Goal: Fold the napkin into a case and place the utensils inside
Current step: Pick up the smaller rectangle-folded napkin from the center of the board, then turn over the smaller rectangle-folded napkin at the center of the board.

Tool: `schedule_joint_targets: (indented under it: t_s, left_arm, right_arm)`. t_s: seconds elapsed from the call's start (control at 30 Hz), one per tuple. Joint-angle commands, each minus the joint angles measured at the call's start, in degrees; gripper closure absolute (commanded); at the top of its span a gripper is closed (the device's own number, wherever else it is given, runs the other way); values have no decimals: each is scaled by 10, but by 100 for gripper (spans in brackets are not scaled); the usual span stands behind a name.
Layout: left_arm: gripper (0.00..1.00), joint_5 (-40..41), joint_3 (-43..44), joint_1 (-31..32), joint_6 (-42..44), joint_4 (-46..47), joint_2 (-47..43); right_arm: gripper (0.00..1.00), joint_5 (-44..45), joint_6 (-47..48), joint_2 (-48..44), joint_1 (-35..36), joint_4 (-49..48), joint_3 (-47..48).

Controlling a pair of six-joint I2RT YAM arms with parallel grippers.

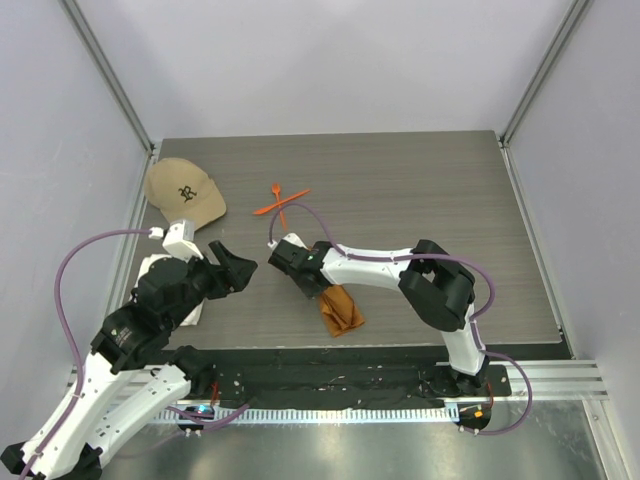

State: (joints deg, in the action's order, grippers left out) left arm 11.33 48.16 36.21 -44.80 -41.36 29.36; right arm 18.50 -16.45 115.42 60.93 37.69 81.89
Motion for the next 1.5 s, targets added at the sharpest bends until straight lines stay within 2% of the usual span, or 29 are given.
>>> schedule_joint_targets:
  t_s: [0.0,0.07,0.27,0.4,0.6,0.63,0.67,0.7,0.73,0.83,0.87,0.97,1.03,1.1,1.13,1.23,1.3,1.47]
  left_arm:
    - [27,-4,9,-1,5,3,3]
    - [26,-5,8,-1,6,8,9]
    - [27,-12,11,-1,8,15,22]
    - [27,-15,7,-1,8,17,26]
    - [27,-35,-4,-1,4,42,44]
    - [27,-39,-6,-1,3,48,47]
    - [27,-45,-8,-1,1,56,57]
    - [28,-51,-11,-2,0,61,61]
    - [28,-55,-12,-1,-2,66,67]
    - [28,-68,-14,-2,-2,81,83]
    - [28,-71,-14,-2,-1,85,93]
    - [28,-76,-11,-1,3,88,108]
    - [28,-79,-10,-2,7,93,120]
    - [28,-81,-10,-1,7,100,130]
    - [28,-81,-11,-1,8,102,133]
    - [28,-80,-11,-3,8,114,147]
    - [29,-82,-11,-2,9,118,155]
    - [29,-81,-6,-3,15,129,180]
  right_arm:
    - [89,29,-15,-5,2,5,9]
    - [98,36,-19,-10,2,7,15]
    - [99,25,-42,-59,-19,-13,19]
    - [99,-37,-73,-129,-67,-74,-26]
    - [99,-203,-118,-215,-155,-204,-111]
    - [99,-235,-128,-221,-191,-231,-140]
    - [99,-298,-148,-225,-207,-298,-159]
    - [99,-323,-161,-227,-221,-334,-175]
    - [99,-361,-172,-221,-253,-403,-200]
    - [99,-466,-240,-193,-297,-525,-249]
    - [99,-504,-287,-184,-309,-613,-259]
    - [99,-546,-347,-134,-345,-748,-279]
    - [99,-580,-415,-109,-363,-854,-297]
    - [99,-607,-476,-70,-388,-915,-307]
    - [99,-614,-501,-53,-396,-993,-317]
    - [99,-639,-585,10,-423,-1107,-322]
    - [99,-641,-614,44,-439,-1158,-328]
    - [99,-635,-590,63,-460,-1124,-329]
